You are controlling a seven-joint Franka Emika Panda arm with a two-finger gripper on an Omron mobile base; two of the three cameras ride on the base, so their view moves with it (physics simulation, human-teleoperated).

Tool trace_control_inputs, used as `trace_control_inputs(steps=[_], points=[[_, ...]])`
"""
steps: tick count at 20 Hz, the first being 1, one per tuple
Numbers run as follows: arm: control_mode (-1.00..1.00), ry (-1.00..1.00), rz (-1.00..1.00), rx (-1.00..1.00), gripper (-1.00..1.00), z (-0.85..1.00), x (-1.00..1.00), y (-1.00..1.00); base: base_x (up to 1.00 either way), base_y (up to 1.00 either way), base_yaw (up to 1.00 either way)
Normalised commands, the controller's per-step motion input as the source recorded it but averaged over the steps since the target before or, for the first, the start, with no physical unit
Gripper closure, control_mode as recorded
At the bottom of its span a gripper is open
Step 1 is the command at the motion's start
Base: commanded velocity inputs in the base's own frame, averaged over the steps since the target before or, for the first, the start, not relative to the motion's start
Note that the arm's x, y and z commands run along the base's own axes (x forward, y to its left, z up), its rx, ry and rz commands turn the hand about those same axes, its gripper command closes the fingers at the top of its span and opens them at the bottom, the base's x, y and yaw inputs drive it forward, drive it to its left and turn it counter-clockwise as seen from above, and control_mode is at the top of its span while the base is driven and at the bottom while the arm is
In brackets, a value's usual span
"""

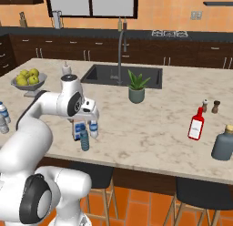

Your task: Move the plastic bottles in the middle to the plastics group, and the glass bottles in the middle to the glass group.

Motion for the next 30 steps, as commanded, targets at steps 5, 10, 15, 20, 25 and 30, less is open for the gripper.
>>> trace_control_inputs(steps=[5, 10, 15, 20, 25, 30], points=[[-1.00, 0.01, 0.00, 0.00, -1.00, -0.43, 0.18, 0.09, 0.00, 0.00, 0.00], [-1.00, 0.00, 0.00, 0.00, -1.00, -0.27, 0.13, 0.00, 0.00, 0.00, 0.00], [-1.00, 0.00, 0.00, 0.00, -1.00, -0.16, 0.03, 0.00, 0.00, 0.00, 0.00], [-1.00, 0.00, 0.00, 0.00, -1.00, -0.22, 0.07, 0.00, 0.00, 0.00, 0.00], [-1.00, 0.00, 0.00, 0.00, -1.00, -0.16, 0.08, 0.00, 0.00, 0.00, 0.00], [-1.00, 0.00, 0.00, 0.00, 1.00, -0.04, 0.04, 0.00, 0.00, 0.00, 0.00]])
